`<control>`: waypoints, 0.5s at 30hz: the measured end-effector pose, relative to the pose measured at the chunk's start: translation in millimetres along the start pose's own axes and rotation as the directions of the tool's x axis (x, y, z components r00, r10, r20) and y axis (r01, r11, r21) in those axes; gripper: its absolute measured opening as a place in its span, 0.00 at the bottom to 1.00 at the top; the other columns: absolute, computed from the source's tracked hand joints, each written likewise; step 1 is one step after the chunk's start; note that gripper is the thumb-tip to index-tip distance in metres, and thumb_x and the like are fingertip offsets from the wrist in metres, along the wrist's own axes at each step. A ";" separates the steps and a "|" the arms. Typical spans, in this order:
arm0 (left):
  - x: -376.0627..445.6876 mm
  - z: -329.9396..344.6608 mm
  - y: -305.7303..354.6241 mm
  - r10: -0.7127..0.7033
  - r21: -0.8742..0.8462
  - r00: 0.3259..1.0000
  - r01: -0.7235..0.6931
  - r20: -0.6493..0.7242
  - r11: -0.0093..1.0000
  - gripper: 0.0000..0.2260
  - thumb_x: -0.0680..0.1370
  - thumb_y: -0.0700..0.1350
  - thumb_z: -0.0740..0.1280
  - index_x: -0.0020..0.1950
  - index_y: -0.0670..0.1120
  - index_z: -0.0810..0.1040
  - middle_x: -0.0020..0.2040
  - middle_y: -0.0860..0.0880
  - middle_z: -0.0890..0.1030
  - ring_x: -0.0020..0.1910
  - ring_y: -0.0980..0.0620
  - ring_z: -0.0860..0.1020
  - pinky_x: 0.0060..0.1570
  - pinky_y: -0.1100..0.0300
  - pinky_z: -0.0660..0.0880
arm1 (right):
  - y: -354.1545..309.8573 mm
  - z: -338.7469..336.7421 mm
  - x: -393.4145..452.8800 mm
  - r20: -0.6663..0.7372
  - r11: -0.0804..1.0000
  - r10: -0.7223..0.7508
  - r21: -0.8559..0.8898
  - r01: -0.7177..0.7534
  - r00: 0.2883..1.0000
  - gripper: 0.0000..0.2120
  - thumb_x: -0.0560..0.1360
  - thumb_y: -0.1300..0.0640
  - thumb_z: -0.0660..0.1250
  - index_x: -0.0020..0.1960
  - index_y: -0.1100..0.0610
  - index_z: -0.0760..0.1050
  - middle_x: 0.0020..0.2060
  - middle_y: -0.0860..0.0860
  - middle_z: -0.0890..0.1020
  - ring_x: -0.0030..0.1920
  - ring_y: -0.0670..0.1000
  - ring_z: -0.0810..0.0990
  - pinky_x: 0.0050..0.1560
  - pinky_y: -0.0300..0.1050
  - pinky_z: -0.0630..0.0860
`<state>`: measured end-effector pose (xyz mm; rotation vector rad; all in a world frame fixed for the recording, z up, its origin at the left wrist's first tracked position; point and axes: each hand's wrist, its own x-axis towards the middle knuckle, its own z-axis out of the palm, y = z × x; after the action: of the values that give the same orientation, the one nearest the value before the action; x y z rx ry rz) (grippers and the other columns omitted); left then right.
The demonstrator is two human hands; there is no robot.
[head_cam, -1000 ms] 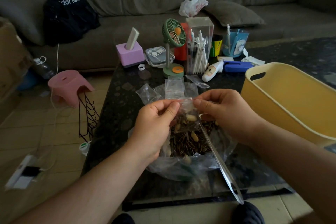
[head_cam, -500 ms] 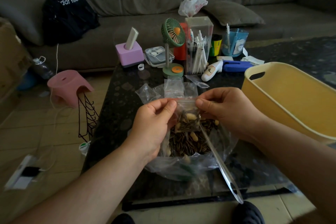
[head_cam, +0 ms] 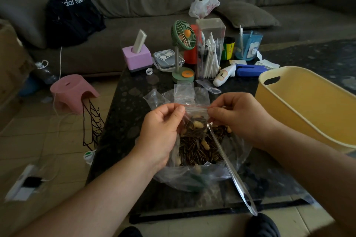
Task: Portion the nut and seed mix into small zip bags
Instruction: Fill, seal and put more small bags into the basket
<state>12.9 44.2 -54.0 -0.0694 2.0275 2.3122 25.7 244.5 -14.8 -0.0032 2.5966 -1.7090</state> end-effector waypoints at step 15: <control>-14.6 5.9 -3.7 0.166 0.156 0.977 -0.186 0.131 0.970 0.06 0.84 0.37 0.67 0.52 0.45 0.84 0.45 0.51 0.87 0.45 0.57 0.85 0.46 0.66 0.80 | 6.7 16.4 -6.8 0.027 0.909 -0.345 -0.240 0.341 0.938 0.07 0.73 0.53 0.79 0.48 0.48 0.83 0.45 0.42 0.83 0.47 0.44 0.84 0.48 0.44 0.84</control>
<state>27.8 50.2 -55.7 0.2593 2.2401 2.1700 33.2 232.3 -27.3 -0.4838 2.9384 -1.4596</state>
